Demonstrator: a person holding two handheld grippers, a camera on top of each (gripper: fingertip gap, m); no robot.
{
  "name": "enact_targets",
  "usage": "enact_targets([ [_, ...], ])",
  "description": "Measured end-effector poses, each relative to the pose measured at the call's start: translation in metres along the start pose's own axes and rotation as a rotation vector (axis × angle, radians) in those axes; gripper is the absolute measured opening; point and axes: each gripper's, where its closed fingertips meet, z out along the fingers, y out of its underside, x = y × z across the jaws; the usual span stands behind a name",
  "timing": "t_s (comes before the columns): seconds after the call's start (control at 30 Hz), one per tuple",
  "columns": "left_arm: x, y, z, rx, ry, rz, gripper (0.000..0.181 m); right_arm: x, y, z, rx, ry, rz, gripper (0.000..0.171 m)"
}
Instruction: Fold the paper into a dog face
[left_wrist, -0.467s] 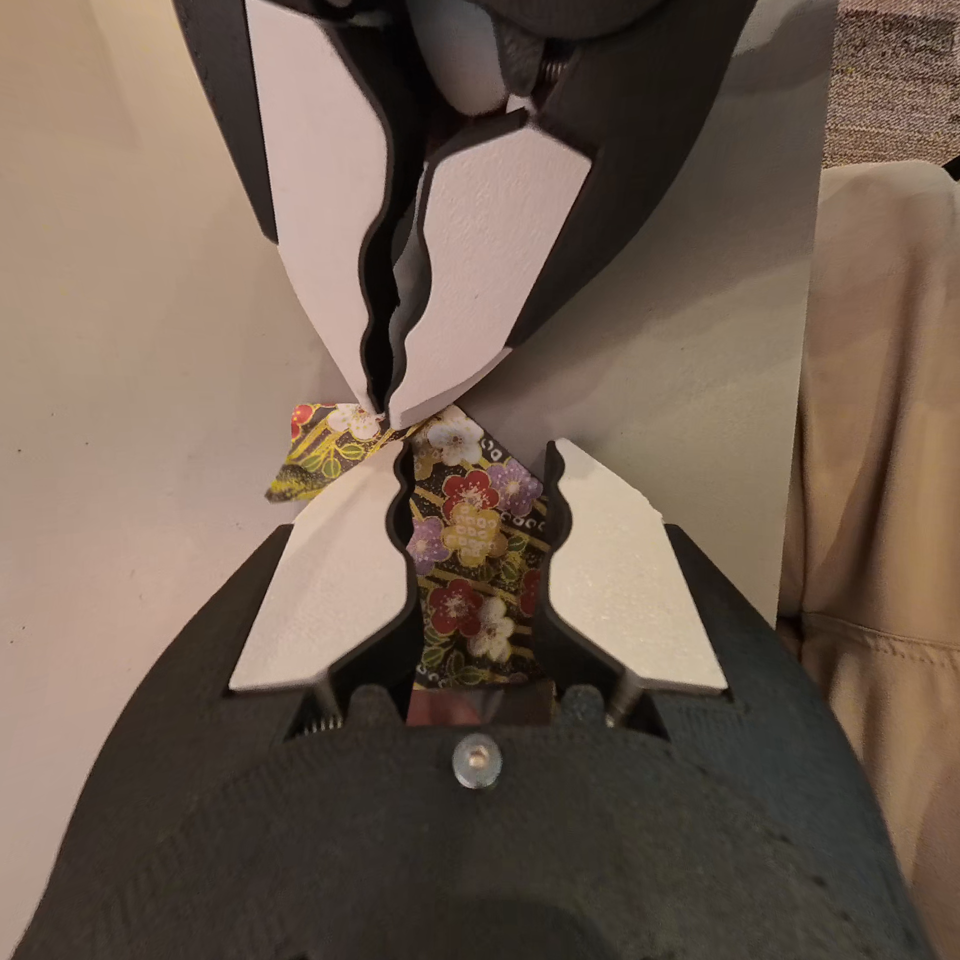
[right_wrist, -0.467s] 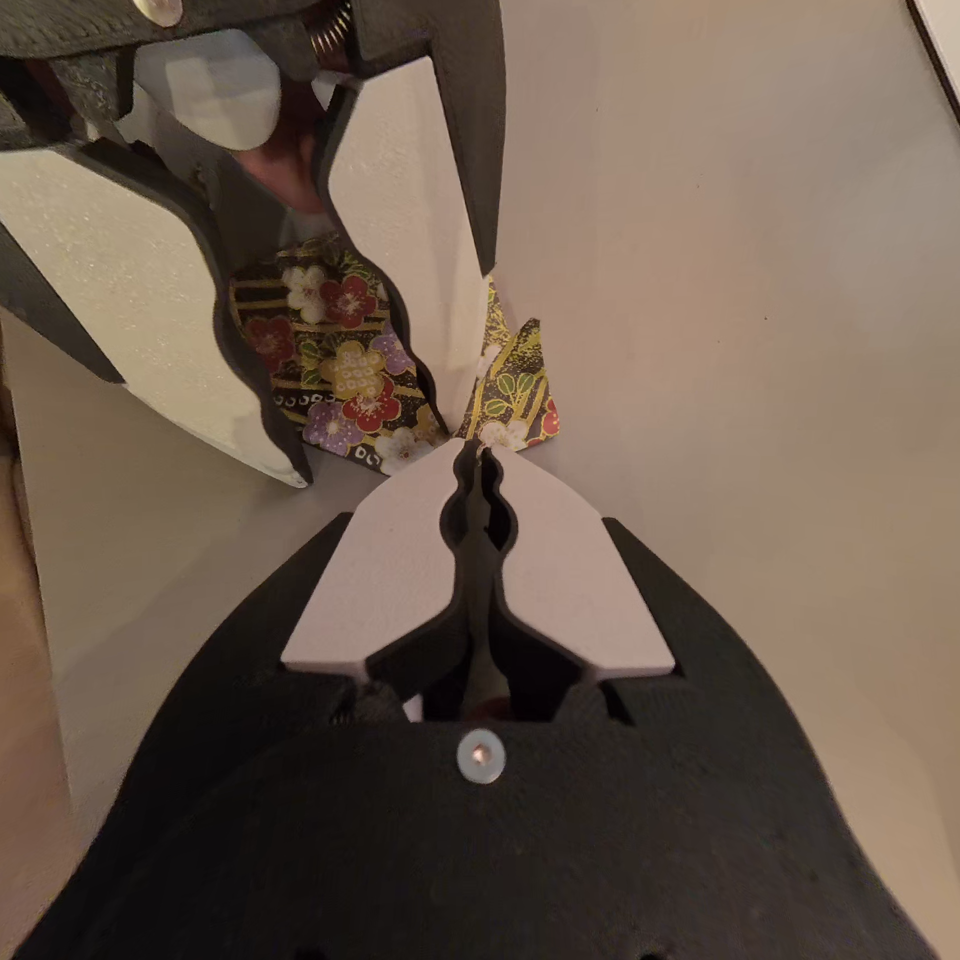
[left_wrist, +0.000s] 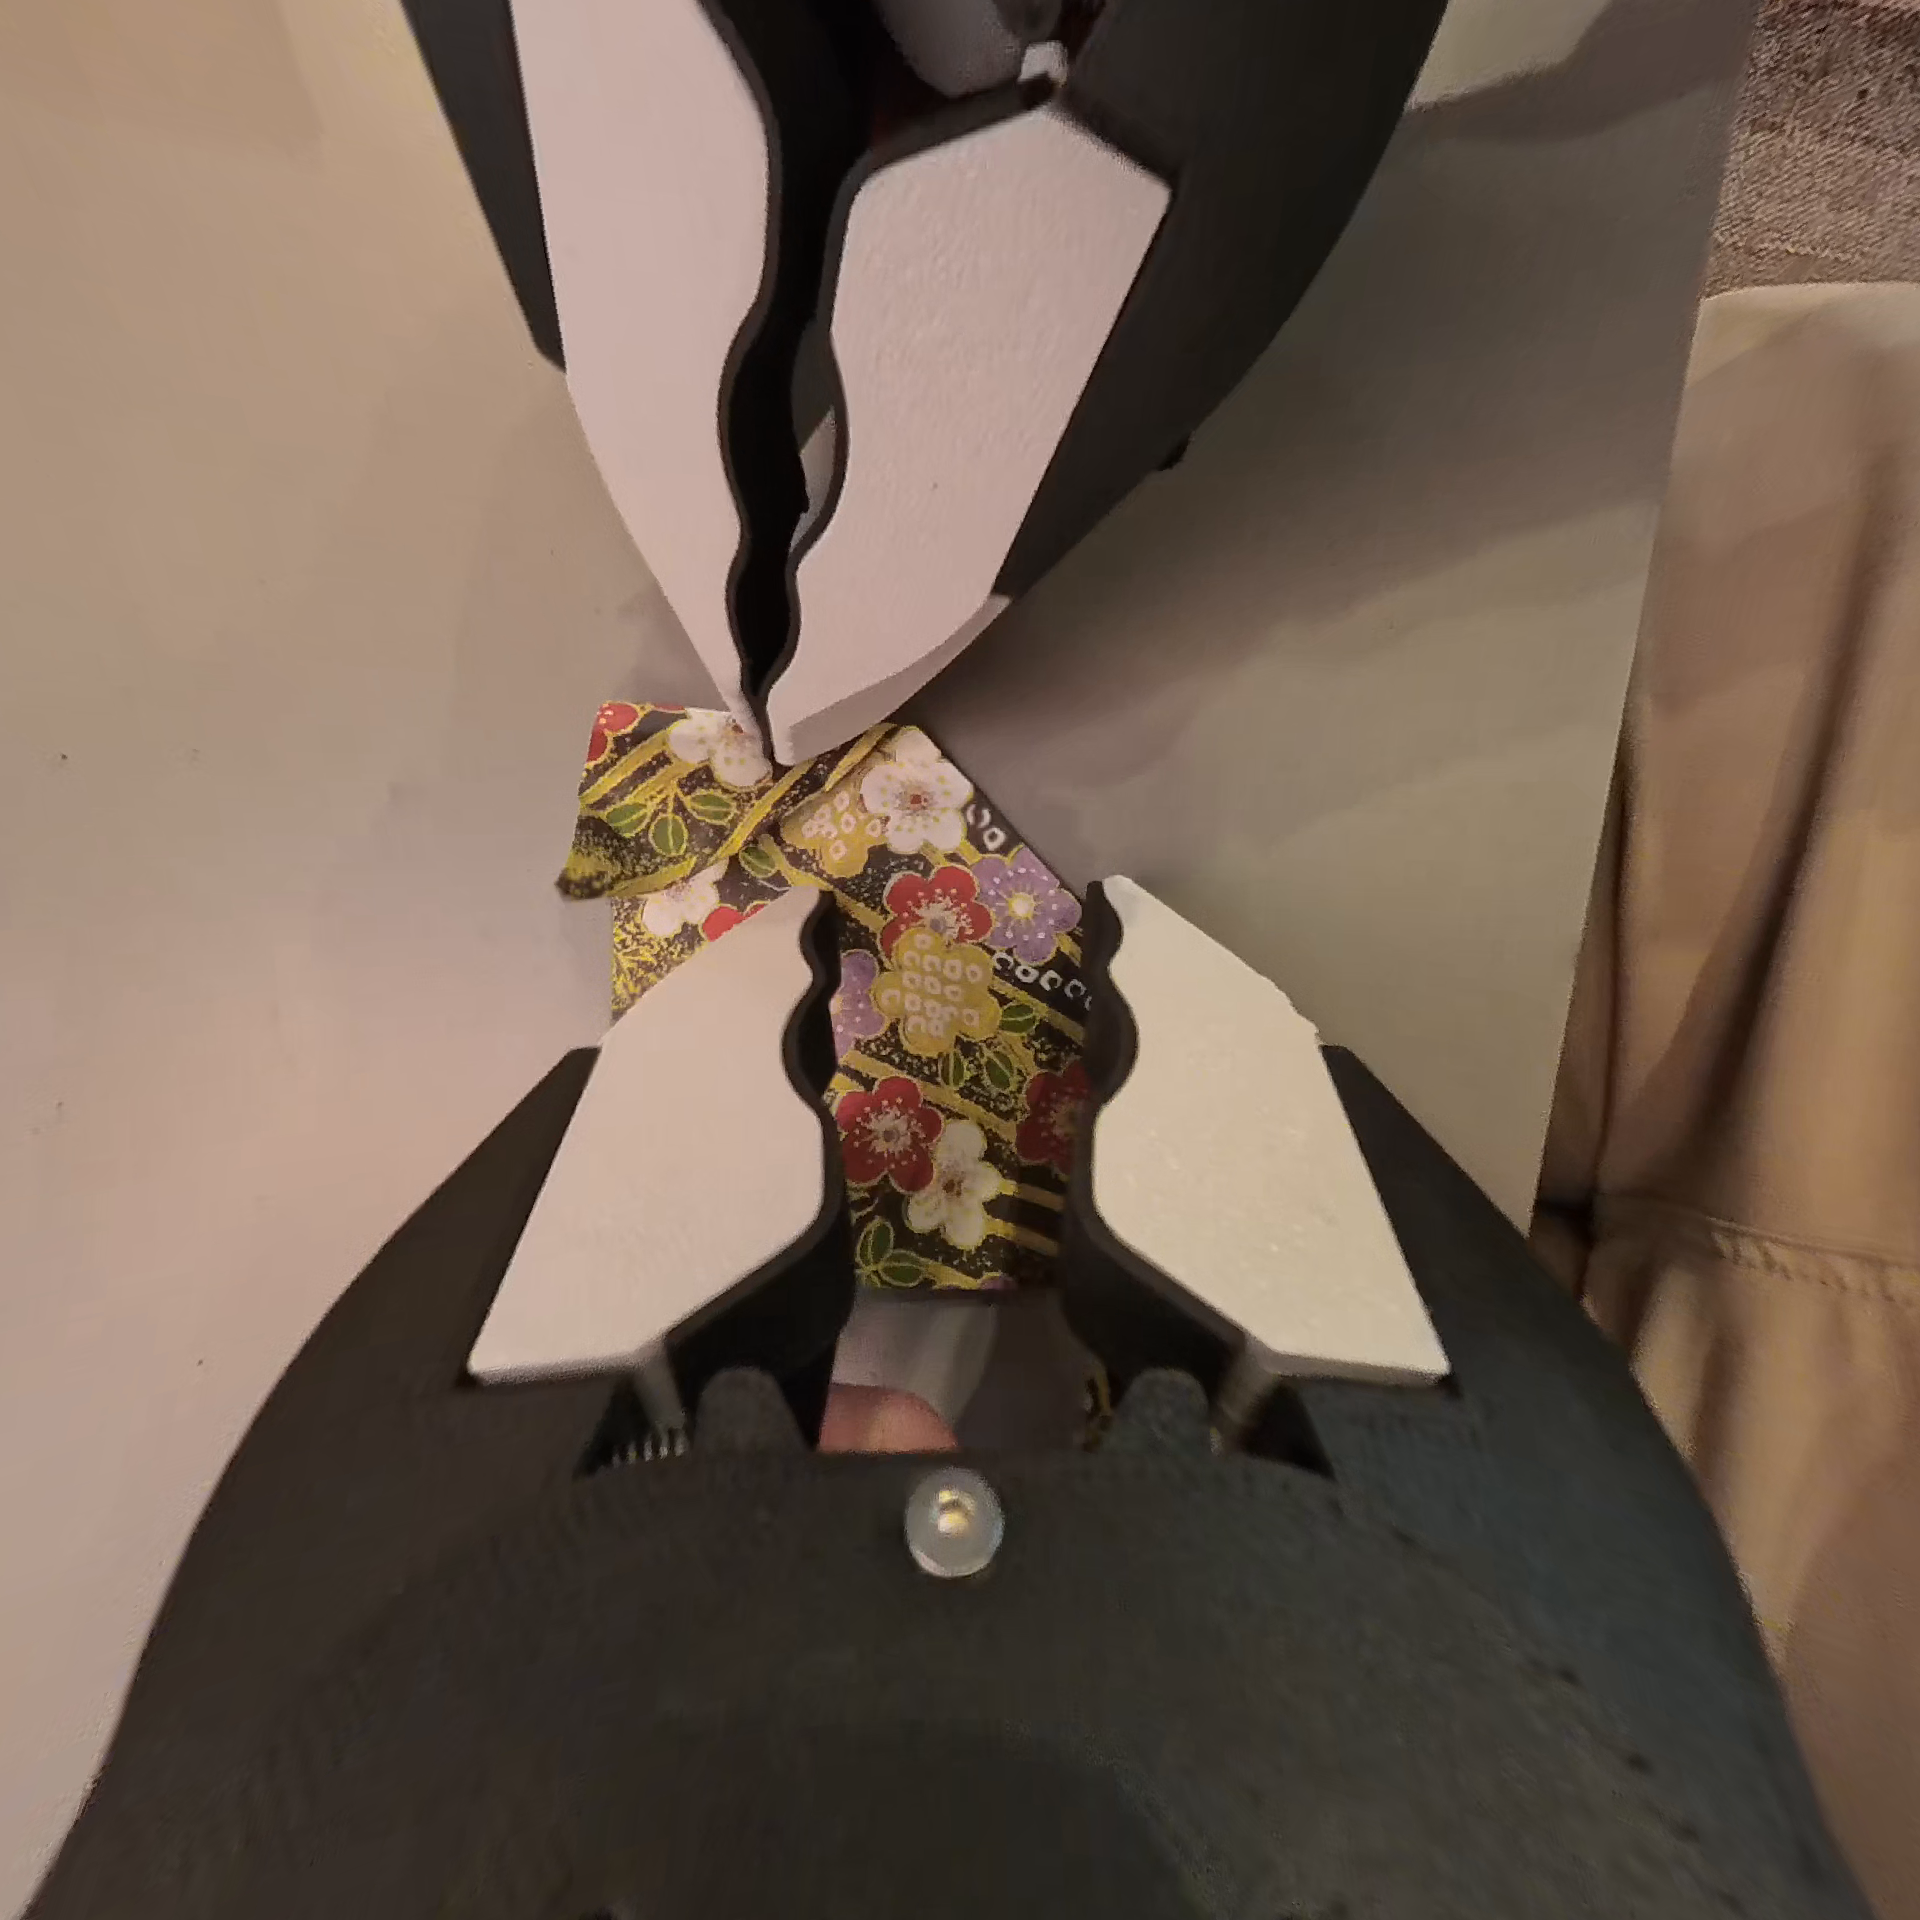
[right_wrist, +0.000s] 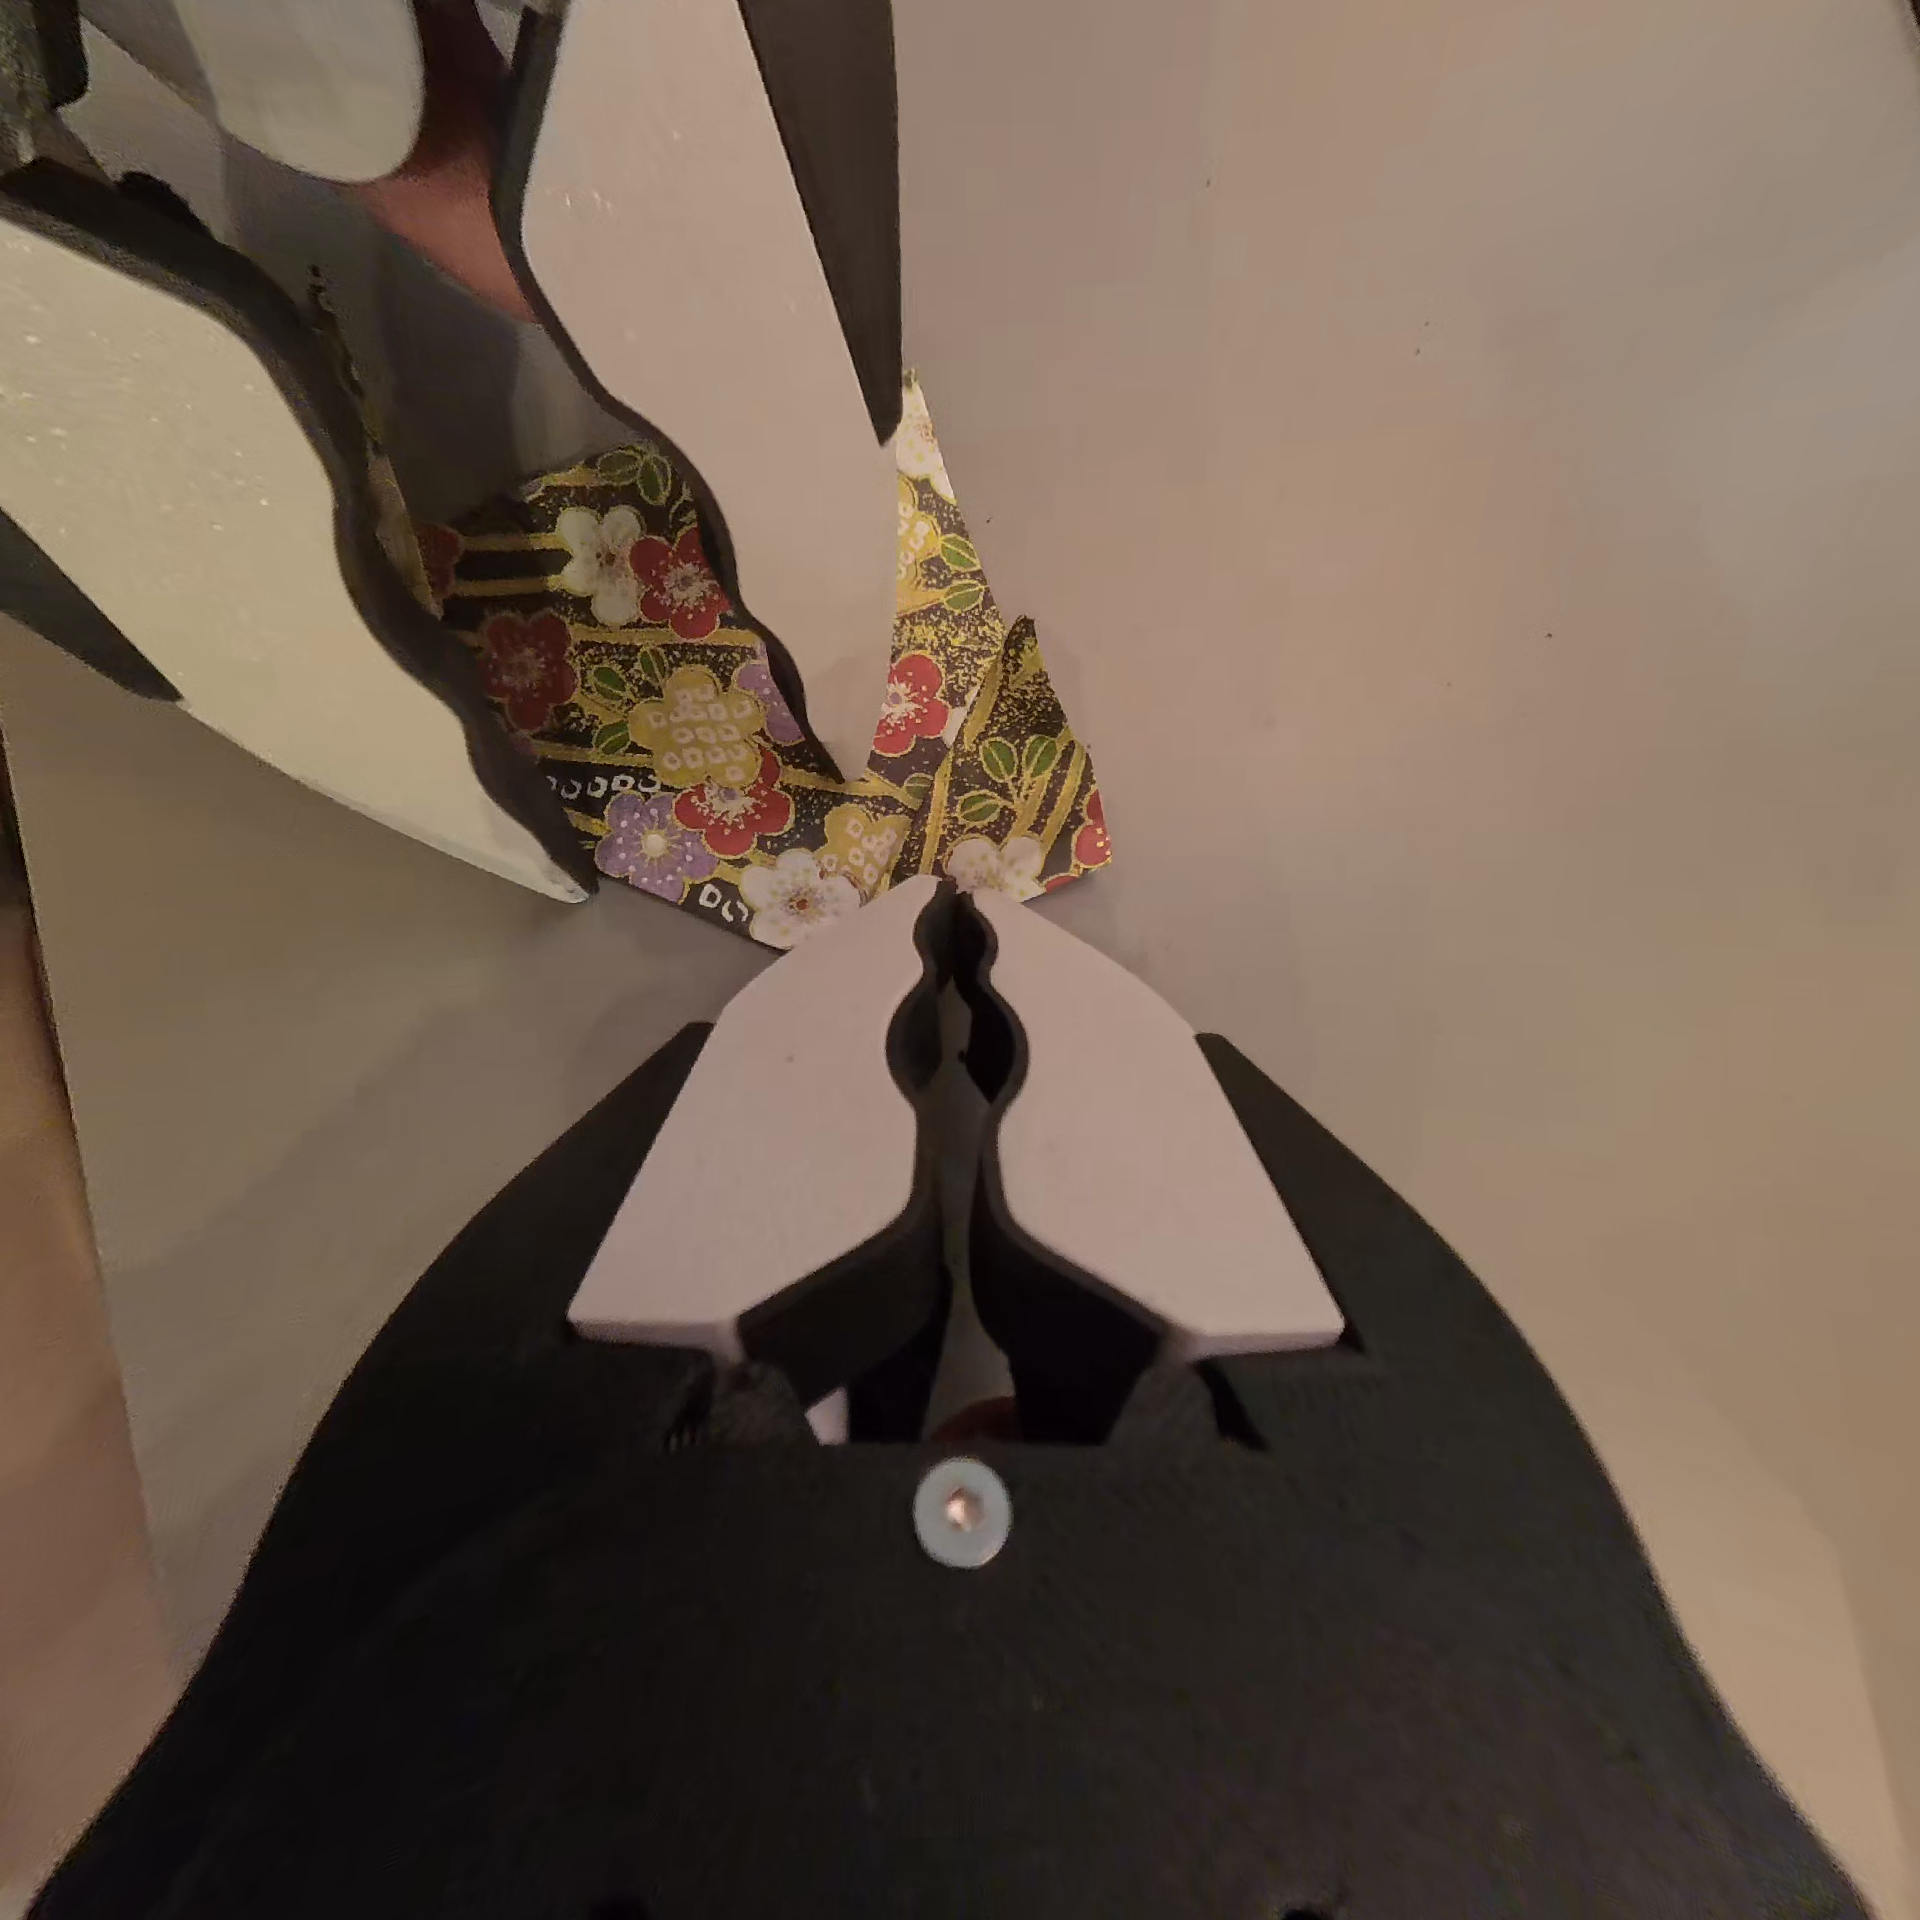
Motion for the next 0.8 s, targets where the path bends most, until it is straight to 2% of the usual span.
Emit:
enact_targets([
  [0.03,0.000,0.000,0.000,0.004,0.003,-0.002,0.045,0.000,0.000,0.000,0.003,0.000,0.002,0.000],
  [0.33,-0.002,0.001,-0.001,0.029,0.017,0.011,0.040,-0.003,-0.013,0.003,0.071,-0.044,0.035,0.000],
  [0.8,-0.002,0.001,-0.001,0.029,0.014,0.025,0.040,0.007,-0.020,0.016,0.032,-0.031,0.017,0.000],
])
